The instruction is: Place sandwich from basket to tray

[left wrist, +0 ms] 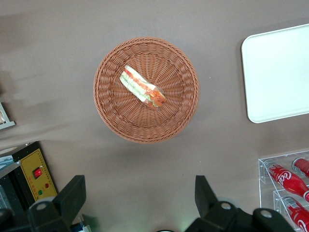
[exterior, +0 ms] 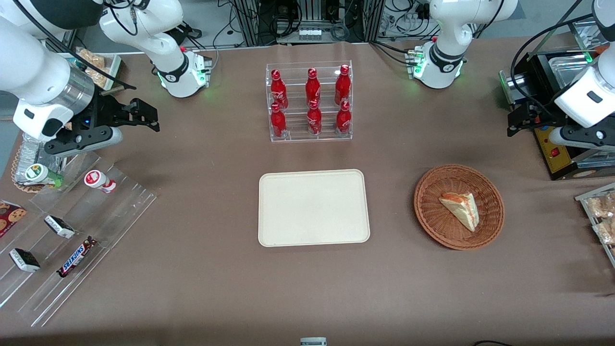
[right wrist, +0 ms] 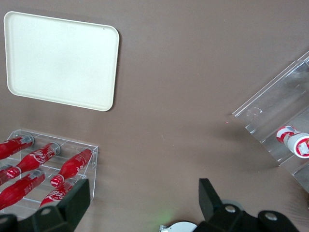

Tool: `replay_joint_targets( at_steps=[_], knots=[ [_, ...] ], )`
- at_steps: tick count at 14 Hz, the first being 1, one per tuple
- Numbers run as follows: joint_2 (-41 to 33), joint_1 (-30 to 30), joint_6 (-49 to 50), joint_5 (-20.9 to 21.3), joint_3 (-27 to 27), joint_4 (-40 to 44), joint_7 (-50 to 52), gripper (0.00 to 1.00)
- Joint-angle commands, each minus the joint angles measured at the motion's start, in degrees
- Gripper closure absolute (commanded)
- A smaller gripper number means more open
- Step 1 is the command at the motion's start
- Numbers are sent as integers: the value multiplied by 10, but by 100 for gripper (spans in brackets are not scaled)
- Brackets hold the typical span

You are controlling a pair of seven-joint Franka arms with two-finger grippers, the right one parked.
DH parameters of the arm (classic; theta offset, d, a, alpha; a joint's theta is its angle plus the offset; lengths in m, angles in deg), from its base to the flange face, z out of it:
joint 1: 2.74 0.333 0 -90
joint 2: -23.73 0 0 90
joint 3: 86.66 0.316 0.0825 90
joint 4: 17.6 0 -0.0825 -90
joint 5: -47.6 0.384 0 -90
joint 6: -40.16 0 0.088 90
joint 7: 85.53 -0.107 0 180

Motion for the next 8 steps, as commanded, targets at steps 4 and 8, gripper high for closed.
replay_joint_targets(
  at_steps=[4,8],
  knots=[
    [4,-6,13,-4,4,12,6,0],
    [4,-6,15,-3,4,11,7,0]
  ],
)
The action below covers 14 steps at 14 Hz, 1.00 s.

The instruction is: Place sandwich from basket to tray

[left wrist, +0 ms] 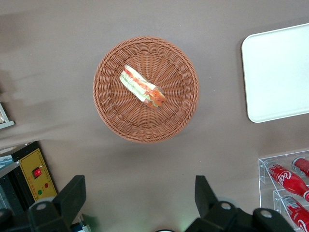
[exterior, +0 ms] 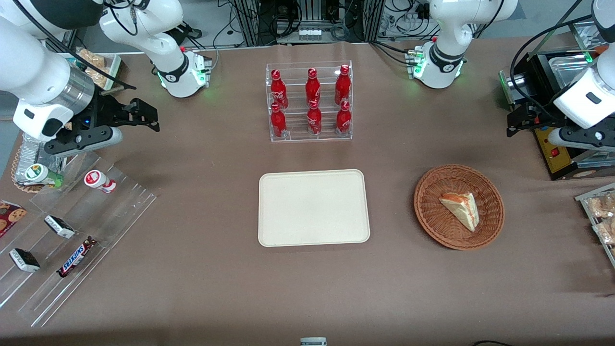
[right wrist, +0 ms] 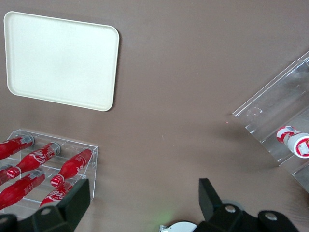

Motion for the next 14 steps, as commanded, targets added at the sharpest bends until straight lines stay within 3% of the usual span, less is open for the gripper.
replay_joint_targets(
  at_steps=[1,6,14],
  knots=[
    [3,-6,19,-3,4,9,8,0],
    [15,-7,-12,7,4,-20,12,0],
    [38,-7,-340,21,4,-286,38,0]
  ],
)
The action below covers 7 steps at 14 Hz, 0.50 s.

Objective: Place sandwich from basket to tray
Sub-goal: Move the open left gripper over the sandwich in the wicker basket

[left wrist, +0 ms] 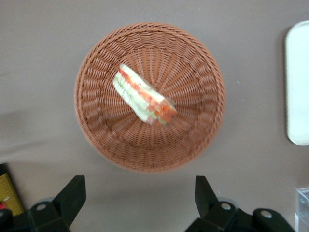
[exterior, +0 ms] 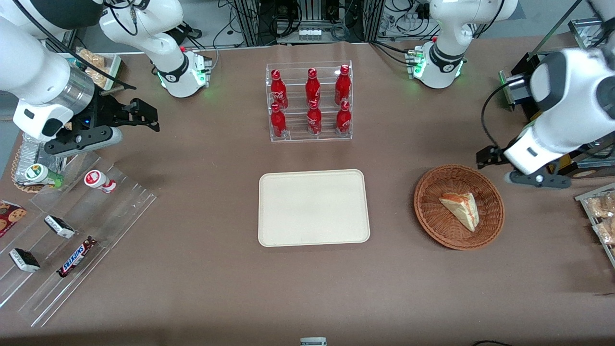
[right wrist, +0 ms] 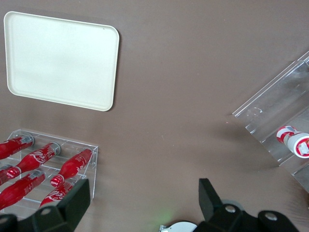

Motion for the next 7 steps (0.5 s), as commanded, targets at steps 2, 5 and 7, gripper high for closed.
replay_joint_targets(
  at_steps=[2,5,7],
  knots=[
    [-2,-5,-162,11,5,-119,94,0],
    [31,-6,-231,12,4,-129,306,0],
    [58,-6,-249,12,4,-111,429,0]
  ],
)
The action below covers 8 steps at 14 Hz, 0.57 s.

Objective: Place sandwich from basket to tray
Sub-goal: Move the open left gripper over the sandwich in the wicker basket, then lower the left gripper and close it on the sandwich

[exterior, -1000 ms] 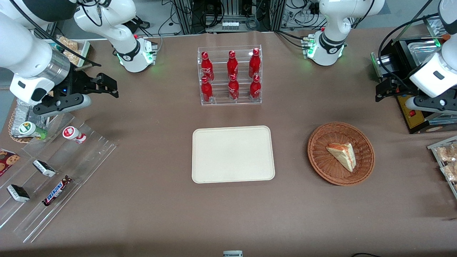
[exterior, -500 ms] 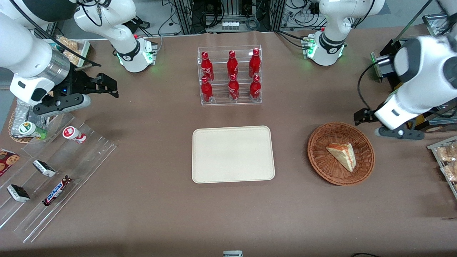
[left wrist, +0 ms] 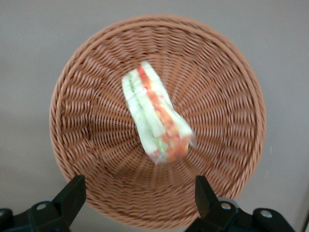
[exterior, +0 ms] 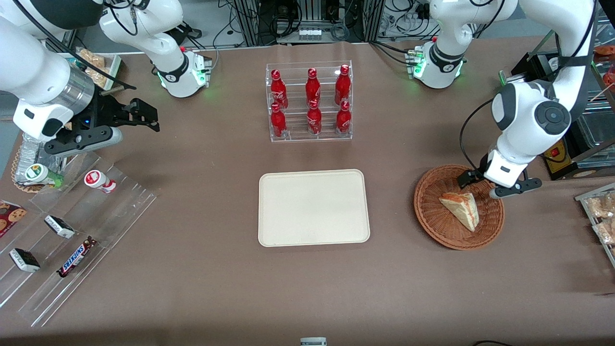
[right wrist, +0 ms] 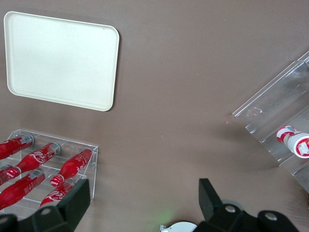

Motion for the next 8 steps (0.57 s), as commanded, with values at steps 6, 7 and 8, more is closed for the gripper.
replay_joint_targets(
  at_steps=[6,7,8],
  knots=[
    [94,-6,-99,9,2,34,268,1],
    [102,-6,-104,4,2,34,275,17],
    [107,-7,-105,4,2,34,286,38]
  ],
)
